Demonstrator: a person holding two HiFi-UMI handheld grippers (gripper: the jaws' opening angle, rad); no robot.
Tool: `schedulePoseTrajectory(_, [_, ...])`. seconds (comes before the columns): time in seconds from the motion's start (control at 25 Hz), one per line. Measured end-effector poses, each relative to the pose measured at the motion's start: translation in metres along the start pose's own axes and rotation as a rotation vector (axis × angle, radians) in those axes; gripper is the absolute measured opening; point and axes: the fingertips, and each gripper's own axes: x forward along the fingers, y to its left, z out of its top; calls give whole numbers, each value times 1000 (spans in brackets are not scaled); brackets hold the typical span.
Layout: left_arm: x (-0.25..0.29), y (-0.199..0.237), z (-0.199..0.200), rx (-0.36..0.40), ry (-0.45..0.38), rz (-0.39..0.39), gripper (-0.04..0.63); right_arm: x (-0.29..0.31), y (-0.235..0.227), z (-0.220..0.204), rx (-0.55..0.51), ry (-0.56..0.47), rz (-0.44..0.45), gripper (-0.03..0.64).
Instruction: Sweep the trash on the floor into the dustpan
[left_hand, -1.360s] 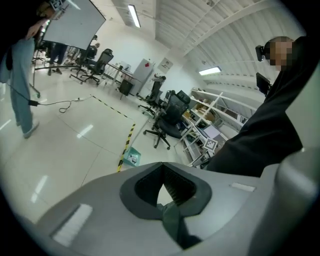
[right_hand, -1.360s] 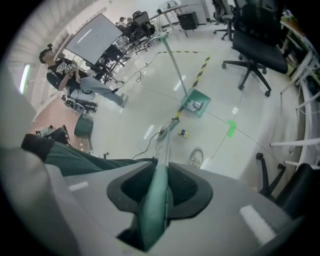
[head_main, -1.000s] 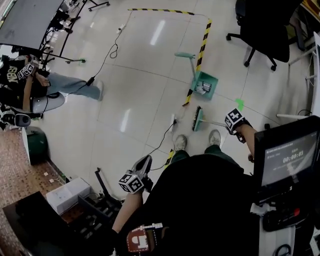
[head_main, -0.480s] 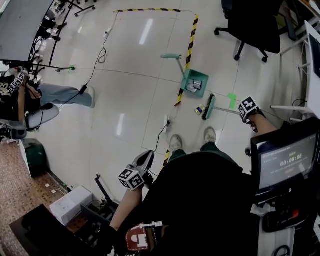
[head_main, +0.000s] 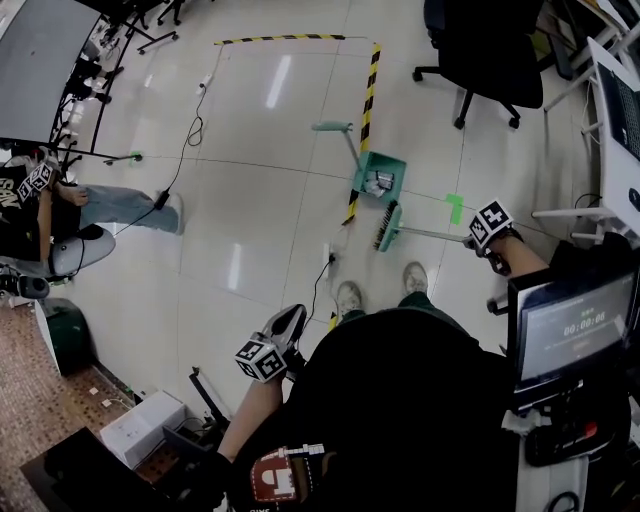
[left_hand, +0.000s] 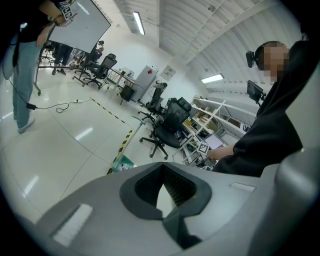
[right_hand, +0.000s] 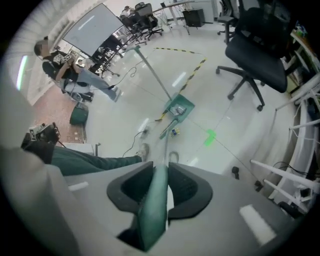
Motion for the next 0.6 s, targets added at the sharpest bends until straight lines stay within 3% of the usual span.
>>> schedulePoseTrajectory(0.12, [-9,1,-2,-7,14,22,0,27,28,13,-58,19,39,92])
schedulePoseTrajectory(0.24, [-18,7,-11,-24,27,56,0,58,33,26,-110,60,6,92])
schedulePoseTrajectory(0.4, [-34,15,-34,-51,33,87,0,78,10,27,-149,115,-76,91])
schedulePoseTrajectory(0.6, [-38,12,-47,-55,27,82,0,54,-21,32,-185,106,-145,92])
